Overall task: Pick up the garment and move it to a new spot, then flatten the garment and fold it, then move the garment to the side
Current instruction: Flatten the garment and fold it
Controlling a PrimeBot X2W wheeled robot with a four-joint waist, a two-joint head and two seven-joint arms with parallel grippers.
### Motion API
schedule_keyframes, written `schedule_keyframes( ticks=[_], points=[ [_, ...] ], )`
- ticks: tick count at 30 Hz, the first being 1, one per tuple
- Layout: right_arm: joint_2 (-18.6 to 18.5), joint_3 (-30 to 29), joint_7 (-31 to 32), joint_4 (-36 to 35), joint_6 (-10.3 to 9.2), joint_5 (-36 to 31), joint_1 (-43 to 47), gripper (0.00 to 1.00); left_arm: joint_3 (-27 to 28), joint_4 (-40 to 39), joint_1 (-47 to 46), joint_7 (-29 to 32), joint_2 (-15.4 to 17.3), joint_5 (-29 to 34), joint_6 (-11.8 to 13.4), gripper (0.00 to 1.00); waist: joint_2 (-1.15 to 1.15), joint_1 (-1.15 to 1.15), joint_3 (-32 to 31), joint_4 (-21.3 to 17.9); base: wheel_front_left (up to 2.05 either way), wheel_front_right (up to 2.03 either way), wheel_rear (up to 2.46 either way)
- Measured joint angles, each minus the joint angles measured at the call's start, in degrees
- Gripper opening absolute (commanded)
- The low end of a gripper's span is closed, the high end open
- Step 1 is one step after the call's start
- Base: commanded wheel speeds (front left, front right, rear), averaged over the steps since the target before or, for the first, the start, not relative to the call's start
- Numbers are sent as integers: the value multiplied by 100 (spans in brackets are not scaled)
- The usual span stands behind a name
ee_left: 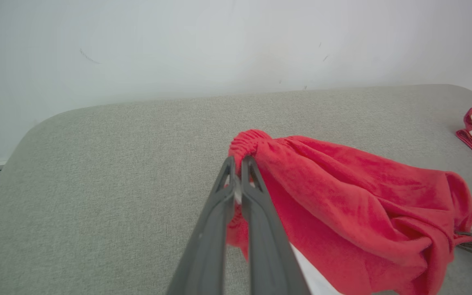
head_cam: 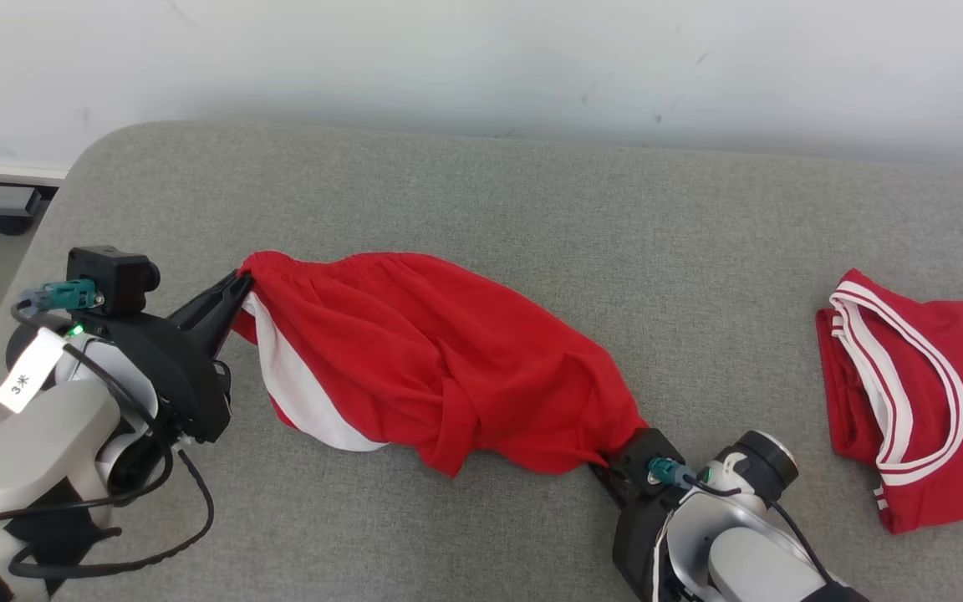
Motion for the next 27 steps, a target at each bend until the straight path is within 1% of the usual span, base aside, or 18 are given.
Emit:
schedule_keyframes(
  ticks=[6, 9, 12, 14, 17, 19, 22, 26, 27],
  points=[
    [-75, -153, -99, 80, -46, 1, -185, 0, -13, -14, 3, -25, 30, -25, 0, 0, 0, 0, 21, 43, 0, 0, 0],
    [-265, -292, -148, 104, -45, 0, -524, 0, -20, -23, 3, -43, 67, -56, 0, 0, 0, 0, 28, 65, 0, 0, 0],
    [-544, -449, -152, 134, -37, -20, -1018, 0, -21, -82, -1, -49, 53, -63, 0, 0, 0, 0, 39, 109, 0, 0, 0],
    [-725, -552, -157, 181, 14, -64, -1427, 0, -23, -185, -9, -70, 21, -99, 0, 0, 0, 0, 53, 149, 0, 0, 0],
    [-868, -622, -198, 337, 96, -110, -2018, 0, -25, -366, -24, -94, -34, -133, 0, 0, 0, 0, 92, 222, 0, 0, 0],
    [-898, -662, -198, 512, 159, -141, -2358, 0, -34, -468, -67, -100, -64, -158, 0, 0, 0, 0, 132, 277, 0, 0, 0],
    [-903, -702, -207, 757, 167, -155, -2734, 0, -33, -639, -163, -130, -64, -169, 0, 0, 0, 0, 202, 366, 0, 0, 0],
    [-817, -554, -190, 1316, 266, -224, -2988, 0, -38, -734, -211, -144, -69, -218, 0, 0, 0, 1, 293, 486, 0, 0, 0],
    [-817, -554, -190, 1316, 266, -224, -2988, 10, -38, -734, -211, -144, -69, -218, 0, 0, 0, 1, 293, 486, 0, 0, 0]
  ],
)
